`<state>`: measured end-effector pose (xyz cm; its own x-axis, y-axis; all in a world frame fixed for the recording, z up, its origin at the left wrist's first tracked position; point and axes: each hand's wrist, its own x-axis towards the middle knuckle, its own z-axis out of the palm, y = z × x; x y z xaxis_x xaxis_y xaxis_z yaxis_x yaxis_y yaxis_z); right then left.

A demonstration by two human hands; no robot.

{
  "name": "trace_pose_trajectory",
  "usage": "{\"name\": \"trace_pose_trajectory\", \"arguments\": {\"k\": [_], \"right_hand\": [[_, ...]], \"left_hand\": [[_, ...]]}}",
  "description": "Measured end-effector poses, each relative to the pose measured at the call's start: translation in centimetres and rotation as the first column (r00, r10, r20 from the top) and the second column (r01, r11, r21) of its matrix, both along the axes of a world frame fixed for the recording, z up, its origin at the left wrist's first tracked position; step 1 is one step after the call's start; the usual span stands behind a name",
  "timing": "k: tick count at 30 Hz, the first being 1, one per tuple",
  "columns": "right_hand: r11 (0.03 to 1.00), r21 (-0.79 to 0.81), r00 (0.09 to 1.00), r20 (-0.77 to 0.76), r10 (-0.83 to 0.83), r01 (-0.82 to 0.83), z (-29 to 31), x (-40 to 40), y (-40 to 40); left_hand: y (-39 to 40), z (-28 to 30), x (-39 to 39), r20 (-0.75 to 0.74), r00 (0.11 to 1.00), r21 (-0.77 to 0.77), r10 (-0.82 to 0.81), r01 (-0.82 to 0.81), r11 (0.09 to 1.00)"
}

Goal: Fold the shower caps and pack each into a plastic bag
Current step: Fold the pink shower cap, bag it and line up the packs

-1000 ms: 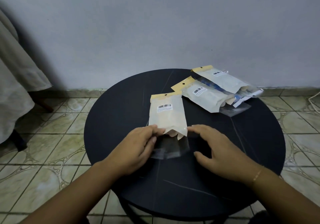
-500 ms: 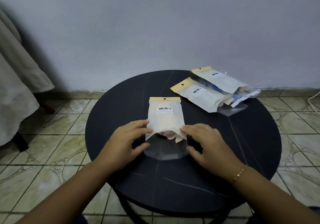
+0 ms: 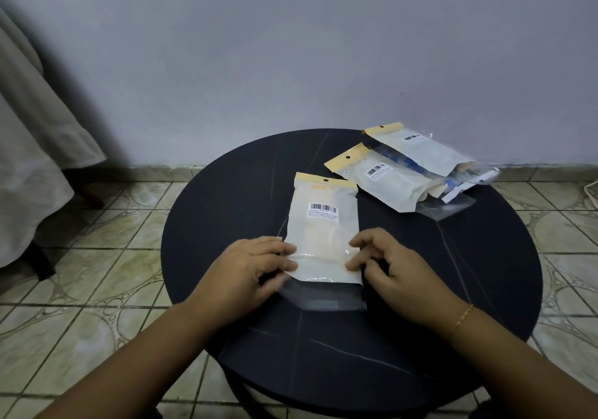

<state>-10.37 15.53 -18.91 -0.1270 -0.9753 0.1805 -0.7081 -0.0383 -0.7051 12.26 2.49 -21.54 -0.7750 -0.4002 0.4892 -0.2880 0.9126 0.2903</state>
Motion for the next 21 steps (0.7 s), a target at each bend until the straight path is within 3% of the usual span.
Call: {"name": "trace_pose_trajectory", "arguments": {"k": [2, 6, 9, 19, 21], "right_hand": [[0.999, -0.026, 0.999, 0.017, -0.033, 0.033, 0.4, 0.5, -0.4], [0.998, -0.013, 0.956, -0.288, 0.062, -0.068, 0.0, 1.4, -1.2], [0.997, 0.018, 0.920, -0.385, 0.080, -0.079, -0.3, 2.2, -1.8], [0.992, 0.120, 0.963, -0.263, 0.067, -0.036, 0.2, 2.4, -2.4], [0.986, 0.160, 0.991, -0.121, 0.057, -0.038, 0.9, 1.6, -2.0]], "left_hand": [[0.4, 0.1, -0.3, -0.004, 1.000, 0.011, -0.020, 0.020, 1.000], [0.8, 0.2, -0.9, 0.020, 0.999, 0.023, -0.035, 0.034, 0.999], [0.8, 0.3, -1.0, 0.021, 0.999, 0.035, -0.038, 0.037, 0.999], [0.8, 0.7, -1.2, 0.057, 0.998, 0.134, -0.038, 0.030, 0.991], [0.8, 0.7, -1.0, 0.064, 0.998, 0.161, -0.026, 0.016, 0.987]]}}
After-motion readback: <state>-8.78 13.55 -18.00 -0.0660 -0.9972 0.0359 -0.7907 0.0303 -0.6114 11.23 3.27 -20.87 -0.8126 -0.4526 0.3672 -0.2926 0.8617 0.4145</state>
